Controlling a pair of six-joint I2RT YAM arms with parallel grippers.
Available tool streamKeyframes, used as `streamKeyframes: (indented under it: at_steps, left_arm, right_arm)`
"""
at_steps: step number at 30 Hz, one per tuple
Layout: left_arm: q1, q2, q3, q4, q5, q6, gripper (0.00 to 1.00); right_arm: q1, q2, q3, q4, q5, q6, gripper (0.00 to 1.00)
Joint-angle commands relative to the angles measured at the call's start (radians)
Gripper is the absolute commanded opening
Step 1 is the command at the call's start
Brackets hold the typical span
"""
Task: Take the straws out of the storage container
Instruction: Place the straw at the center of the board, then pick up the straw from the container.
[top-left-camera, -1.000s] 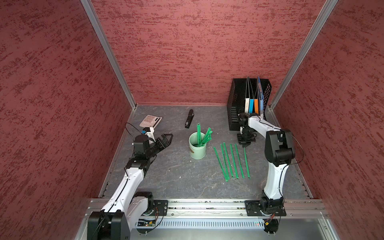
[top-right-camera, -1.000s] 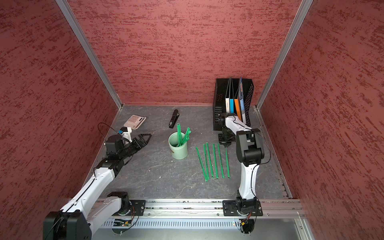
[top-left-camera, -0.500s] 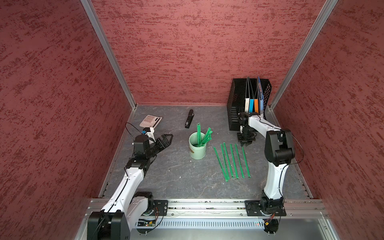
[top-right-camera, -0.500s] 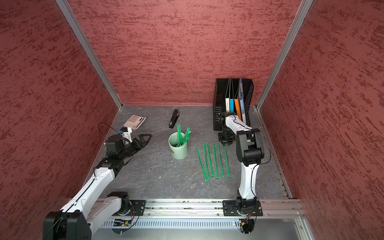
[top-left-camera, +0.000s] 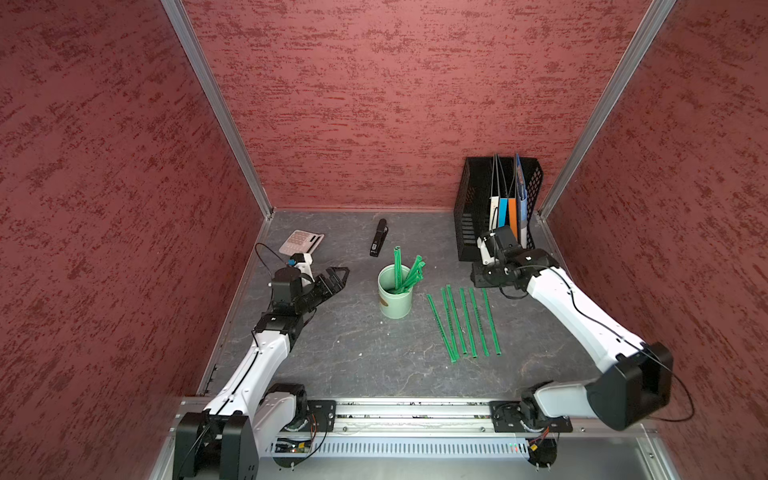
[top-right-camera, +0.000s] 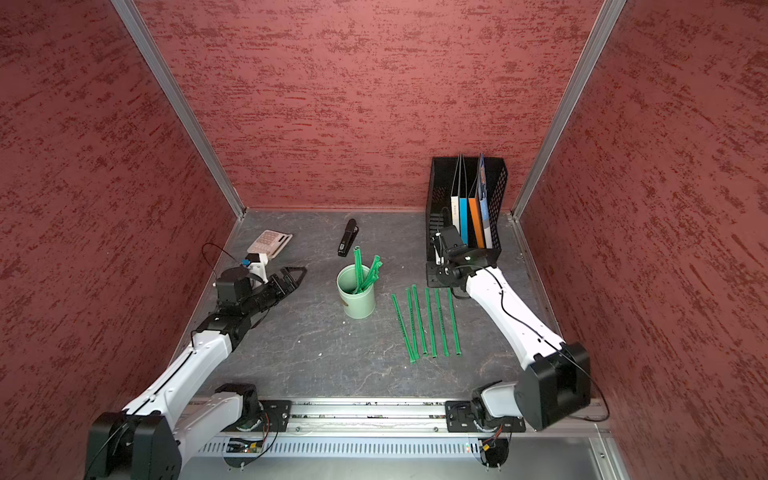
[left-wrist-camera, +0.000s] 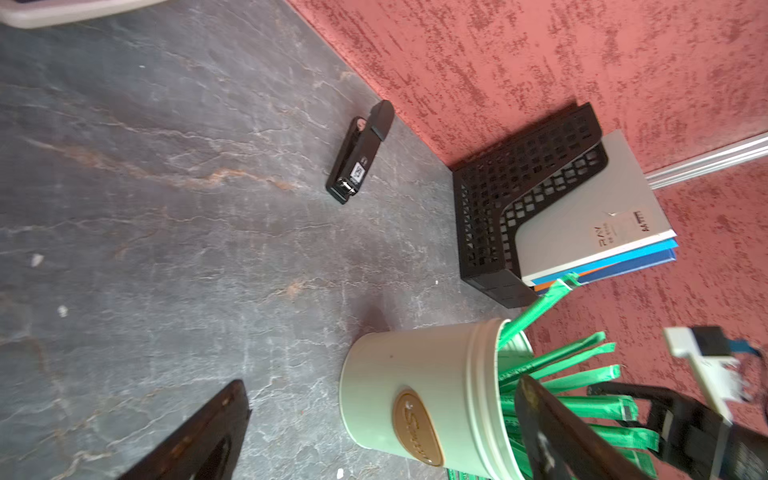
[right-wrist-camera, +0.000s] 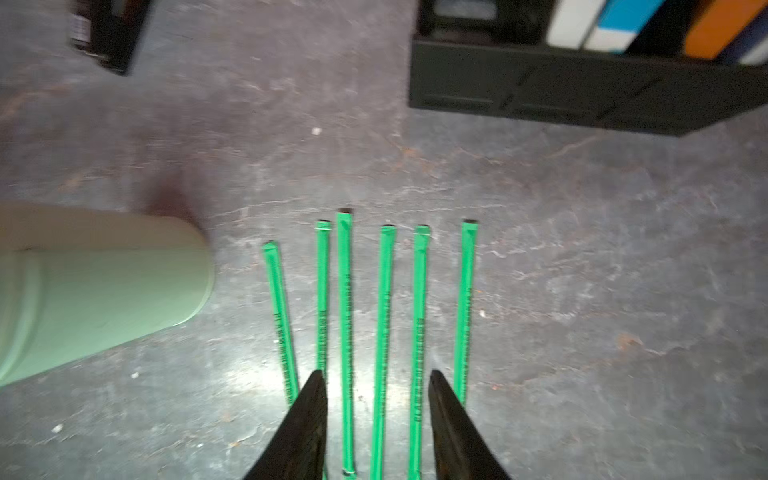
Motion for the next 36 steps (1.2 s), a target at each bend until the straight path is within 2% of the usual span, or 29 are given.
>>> streamKeyframes:
  at_steps: [1,5,9,13,21,36]
  left_arm:
    - [-0.012,-0.039,0.031,0.000,-0.022,-0.002,1.00]
    - [-0.018,-0.065,0.034,-0.023,-0.030,-0.001,1.00]
    - [-0.018,-0.081,0.026,-0.040,-0.038,0.007,1.00]
    - [-0.018,-0.080,0.024,-0.046,-0.037,0.014,1.00]
    - [-0.018,-0.056,0.010,-0.011,-0.025,0.009,1.00]
    - [-0.017,-0.057,-0.003,-0.013,-0.019,0.013,1.00]
  right_arm:
    - [0.132,-0.047,-0.039,0.115,0.105,0.078,0.38]
    - [0.324,-0.069,-0.010,0.148,0.212,0.124,0.39]
    - [0.396,0.029,0.141,0.103,0.215,0.110,0.41]
    - [0.409,0.203,0.385,-0.014,0.219,0.069,0.40]
    - [0.409,0.432,0.706,-0.129,0.134,0.018,0.37]
    - [0.396,0.763,1.048,-0.361,0.112,0.047,0.36]
